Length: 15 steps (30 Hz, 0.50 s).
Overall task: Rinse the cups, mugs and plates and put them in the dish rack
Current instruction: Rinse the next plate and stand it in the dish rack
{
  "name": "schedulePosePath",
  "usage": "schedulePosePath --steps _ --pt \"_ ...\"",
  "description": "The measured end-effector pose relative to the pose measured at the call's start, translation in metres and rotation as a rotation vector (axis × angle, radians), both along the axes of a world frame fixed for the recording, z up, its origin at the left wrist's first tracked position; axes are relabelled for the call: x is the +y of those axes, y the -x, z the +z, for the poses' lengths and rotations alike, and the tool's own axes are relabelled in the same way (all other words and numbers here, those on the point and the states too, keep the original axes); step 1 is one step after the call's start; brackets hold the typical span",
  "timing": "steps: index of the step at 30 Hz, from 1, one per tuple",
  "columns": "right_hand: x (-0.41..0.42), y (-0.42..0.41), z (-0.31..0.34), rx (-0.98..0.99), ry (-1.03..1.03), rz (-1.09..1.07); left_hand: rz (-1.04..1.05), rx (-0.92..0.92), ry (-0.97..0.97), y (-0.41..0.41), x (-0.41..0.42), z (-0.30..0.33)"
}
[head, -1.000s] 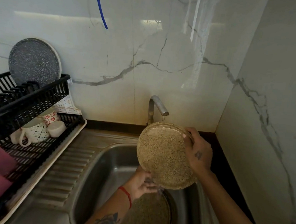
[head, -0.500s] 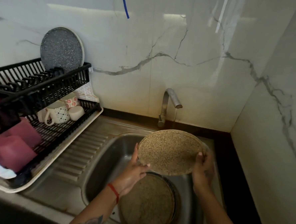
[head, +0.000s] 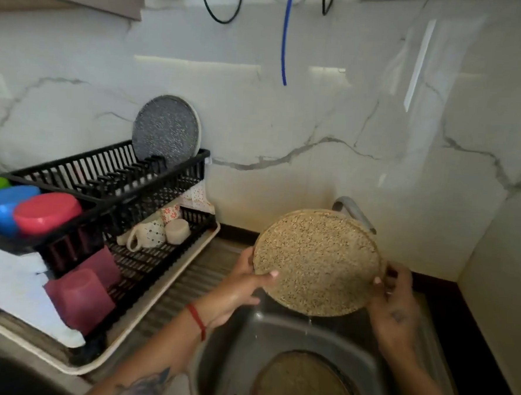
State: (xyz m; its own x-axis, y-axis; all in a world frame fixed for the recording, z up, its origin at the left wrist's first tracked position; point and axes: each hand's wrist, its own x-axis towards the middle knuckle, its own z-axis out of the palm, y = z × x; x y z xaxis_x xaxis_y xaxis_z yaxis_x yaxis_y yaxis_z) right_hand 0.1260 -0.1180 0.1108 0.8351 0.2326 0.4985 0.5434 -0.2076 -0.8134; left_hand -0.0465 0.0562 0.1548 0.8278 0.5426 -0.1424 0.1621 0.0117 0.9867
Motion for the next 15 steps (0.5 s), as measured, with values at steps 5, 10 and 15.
schedulePosePath --steps 5,10,15 --pt "0.073 0.019 0.083 -0.016 -0.07 0.018 -0.106 -0.107 -0.158 0.034 0.07 0.102" --pt "0.167 0.05 0.165 -0.094 -0.189 0.176 -0.087 -0.131 -0.311 0.08 0.156 0.186" --pt "0.274 0.078 0.217 -0.229 -0.166 0.229 0.094 -0.203 -0.323 0.111 0.244 0.221"
